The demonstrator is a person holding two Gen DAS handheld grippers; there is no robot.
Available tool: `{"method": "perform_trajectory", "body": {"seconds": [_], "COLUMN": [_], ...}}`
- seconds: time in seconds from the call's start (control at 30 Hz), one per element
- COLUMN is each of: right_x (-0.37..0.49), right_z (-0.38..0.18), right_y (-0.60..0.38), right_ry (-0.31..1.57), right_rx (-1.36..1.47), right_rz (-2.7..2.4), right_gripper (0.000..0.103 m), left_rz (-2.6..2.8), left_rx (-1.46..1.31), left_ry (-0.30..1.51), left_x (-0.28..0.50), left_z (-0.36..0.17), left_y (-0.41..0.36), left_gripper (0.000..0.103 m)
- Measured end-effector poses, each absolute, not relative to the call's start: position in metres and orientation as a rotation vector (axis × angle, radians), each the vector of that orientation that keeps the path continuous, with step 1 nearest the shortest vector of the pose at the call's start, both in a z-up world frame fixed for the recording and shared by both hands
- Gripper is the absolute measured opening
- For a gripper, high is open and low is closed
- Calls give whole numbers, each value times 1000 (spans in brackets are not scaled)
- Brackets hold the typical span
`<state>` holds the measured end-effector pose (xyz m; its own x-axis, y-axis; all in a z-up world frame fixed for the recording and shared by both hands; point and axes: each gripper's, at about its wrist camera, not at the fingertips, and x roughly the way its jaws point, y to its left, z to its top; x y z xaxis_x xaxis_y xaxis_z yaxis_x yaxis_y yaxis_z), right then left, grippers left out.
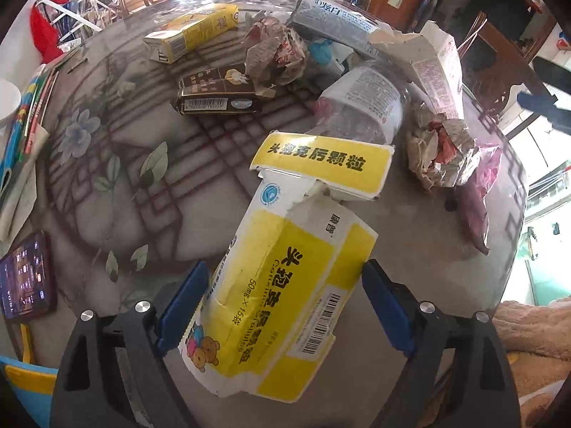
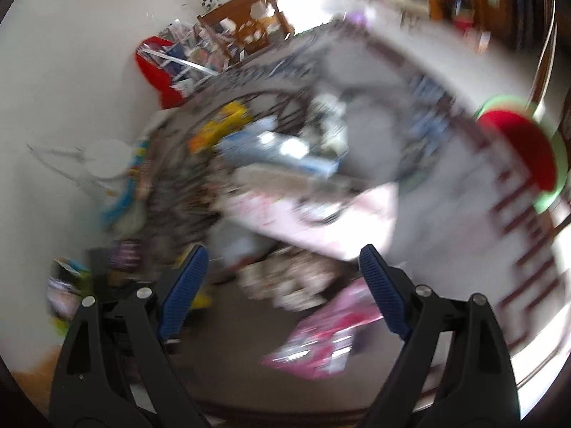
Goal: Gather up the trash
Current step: 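Return to the table and grasp the yellow medicine box with the left gripper, then hold the yellow box in the left gripper while the right grasps the plastic water bottle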
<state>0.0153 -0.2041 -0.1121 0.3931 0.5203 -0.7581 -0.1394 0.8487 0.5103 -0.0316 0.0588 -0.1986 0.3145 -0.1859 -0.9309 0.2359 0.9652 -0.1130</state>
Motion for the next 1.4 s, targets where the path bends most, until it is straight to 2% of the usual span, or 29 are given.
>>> {"method": "perform_trajectory", "body": {"seconds": [0.2,0.67,0.8,0.97,1.13,1.4], "right_x": [19,61,70,80,91,108], "right_z": [-129,-165,-177,-187,-190,-193], "right_y": [-161,-99,-99,-93,-86,-67], "right_ry": [1223,1354,1379,1401,1390,1396], "right_rx": [480,509,504,488,464,460], "right_rz": [519,375,328,295,267,227], "right_gripper": [85,85,85,89,92,93], "left_rz": [-274,-275,-280,-249,-208,-303], "left_rx": [40,4,15,-9,-107,-78], "left_ry": [1215,1211,1197,1159,1126,1145], "left_x": [-30,-33,-36,-39,-34,-41], "left_z": [-200,-204,-203,-193,-182,-188], "left_y": [59,60,57,68,87,58], "left_gripper": [81,87,78,54,52,52]}}
